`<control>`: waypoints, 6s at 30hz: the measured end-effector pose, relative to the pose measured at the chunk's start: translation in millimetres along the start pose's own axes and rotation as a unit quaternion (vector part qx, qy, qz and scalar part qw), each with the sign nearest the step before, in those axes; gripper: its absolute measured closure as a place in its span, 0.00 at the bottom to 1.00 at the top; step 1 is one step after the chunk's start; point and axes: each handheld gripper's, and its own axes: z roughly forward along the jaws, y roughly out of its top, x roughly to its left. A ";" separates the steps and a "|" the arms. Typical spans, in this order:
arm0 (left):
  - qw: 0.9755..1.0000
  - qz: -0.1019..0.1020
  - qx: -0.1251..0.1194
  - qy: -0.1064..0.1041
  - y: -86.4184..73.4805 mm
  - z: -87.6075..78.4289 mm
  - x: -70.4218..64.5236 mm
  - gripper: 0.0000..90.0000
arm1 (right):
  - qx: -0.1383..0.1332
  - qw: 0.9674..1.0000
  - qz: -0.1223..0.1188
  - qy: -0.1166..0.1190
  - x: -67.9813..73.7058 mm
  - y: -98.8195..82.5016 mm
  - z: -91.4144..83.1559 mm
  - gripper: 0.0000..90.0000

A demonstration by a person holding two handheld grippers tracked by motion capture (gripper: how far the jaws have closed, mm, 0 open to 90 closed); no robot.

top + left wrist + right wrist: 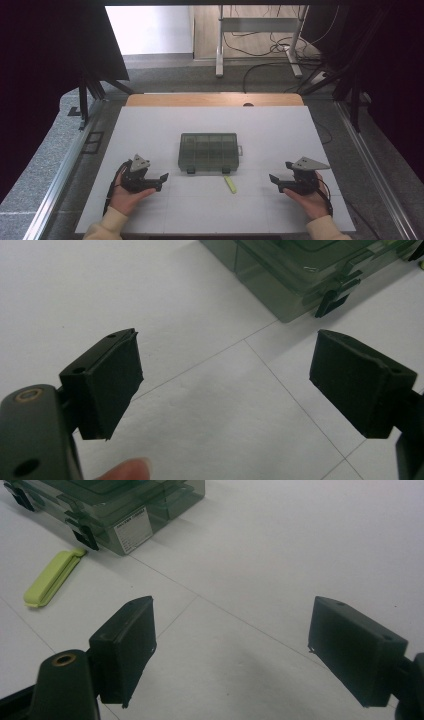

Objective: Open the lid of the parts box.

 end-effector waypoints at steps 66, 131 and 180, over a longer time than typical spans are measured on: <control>0.990 0.002 0.036 -0.133 18.8 14.8 4.0 1.00 | 0.002 1.000 -0.002 0.002 3.2 3.8 7.2 0.23; 0.990 0.018 0.021 -0.135 36.0 27.5 -4.9 1.00 | 0.006 1.000 -0.003 -0.013 1.2 3.1 7.3 0.23; 0.987 -0.004 -0.041 -0.157 65.3 21.3 -3.6 1.00 | -0.018 0.999 -0.028 -0.003 15.1 30.2 20.3 0.24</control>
